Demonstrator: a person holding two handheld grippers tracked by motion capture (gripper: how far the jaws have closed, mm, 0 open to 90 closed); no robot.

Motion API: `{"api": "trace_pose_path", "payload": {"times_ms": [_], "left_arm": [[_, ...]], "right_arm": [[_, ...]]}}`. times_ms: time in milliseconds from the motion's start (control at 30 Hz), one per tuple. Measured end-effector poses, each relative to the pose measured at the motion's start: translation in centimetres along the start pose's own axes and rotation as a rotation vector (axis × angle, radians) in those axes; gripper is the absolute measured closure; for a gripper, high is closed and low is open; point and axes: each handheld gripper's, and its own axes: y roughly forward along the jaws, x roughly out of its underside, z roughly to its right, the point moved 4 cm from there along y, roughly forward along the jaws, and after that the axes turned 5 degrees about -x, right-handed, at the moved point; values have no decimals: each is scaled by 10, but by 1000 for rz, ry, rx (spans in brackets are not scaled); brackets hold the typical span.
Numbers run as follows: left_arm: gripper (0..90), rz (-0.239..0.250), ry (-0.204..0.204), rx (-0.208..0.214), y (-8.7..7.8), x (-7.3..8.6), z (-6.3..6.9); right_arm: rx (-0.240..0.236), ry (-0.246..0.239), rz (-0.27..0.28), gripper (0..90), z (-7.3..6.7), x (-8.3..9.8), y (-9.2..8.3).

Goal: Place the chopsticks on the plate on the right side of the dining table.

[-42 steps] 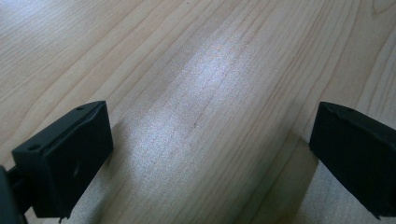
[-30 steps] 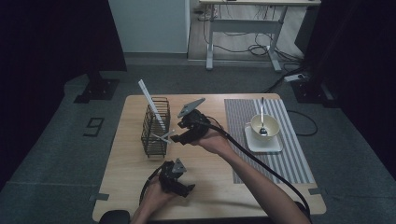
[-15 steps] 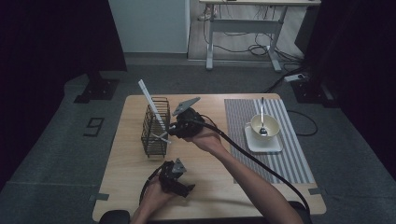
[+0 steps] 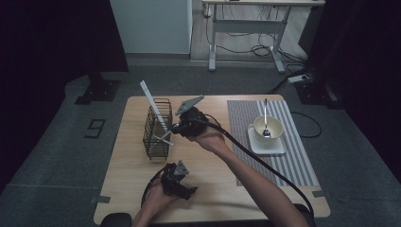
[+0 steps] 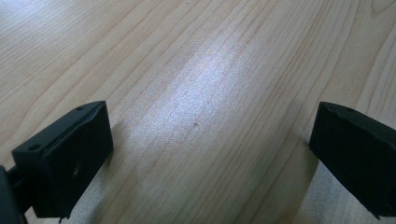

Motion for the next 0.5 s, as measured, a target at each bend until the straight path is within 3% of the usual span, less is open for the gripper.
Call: {"api": "trace_pose_path", "payload": {"times_ms": [500], "left_arm": [[0, 1, 0, -1, 0, 0, 0]], "right_arm": [[-12, 9, 24, 821, -3, -10, -45]]}}
